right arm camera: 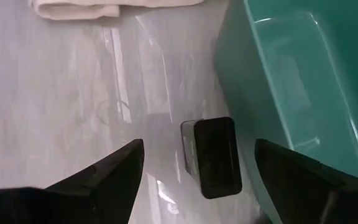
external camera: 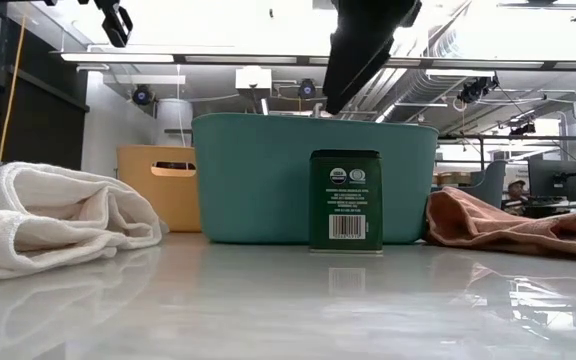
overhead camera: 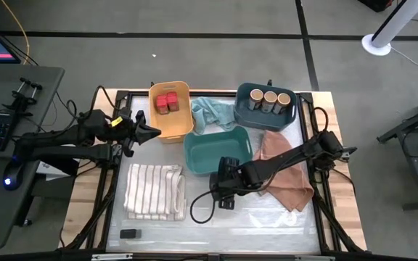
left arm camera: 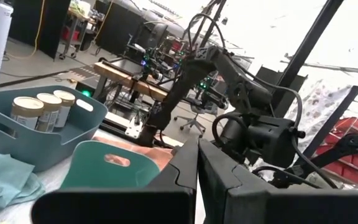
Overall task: Sort spices by type
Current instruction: Put the top green seasoning can into the green bin
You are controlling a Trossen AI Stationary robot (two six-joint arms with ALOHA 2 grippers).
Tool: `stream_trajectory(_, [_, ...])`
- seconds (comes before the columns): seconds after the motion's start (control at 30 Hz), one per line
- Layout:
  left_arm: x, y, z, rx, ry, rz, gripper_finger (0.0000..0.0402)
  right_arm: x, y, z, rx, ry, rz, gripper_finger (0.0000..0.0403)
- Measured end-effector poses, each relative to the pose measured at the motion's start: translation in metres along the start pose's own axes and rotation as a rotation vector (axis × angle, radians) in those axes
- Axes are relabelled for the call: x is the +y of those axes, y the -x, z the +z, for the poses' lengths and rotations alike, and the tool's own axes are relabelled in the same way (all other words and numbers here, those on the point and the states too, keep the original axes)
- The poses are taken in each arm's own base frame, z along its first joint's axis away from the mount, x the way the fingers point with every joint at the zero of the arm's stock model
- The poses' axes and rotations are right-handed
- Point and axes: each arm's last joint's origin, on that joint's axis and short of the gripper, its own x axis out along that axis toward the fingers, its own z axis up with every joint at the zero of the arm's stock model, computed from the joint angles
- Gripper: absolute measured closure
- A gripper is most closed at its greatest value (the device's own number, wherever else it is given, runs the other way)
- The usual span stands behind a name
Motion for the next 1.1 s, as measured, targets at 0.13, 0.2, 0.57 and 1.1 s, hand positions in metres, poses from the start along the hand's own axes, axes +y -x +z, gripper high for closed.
stream_trajectory(0.13, [0.000,0.000,0.000,-0.002,0.002,0.002,0.0401,0.000,0.000,-0.001,0.006,0.055,-0.003,0.0100])
stream_trajectory(0.2, [0.000,0.000,0.000,-0.002,0.005,0.003,0.0402,0.001,-0.003,-0.003,0.009,0.062,-0.004,0.0100])
stream_trajectory(0.57, [0.000,0.000,0.000,-0.005,0.006,0.007,0.0402,-0.001,-0.027,-0.021,0.060,0.039,-0.026,0.0100])
stream_trajectory(1.1, [0.001,0.000,0.001,-0.017,0.008,0.032,0.0402,-0.007,-0.041,-0.019,0.081,0.031,-0.039,0.0101])
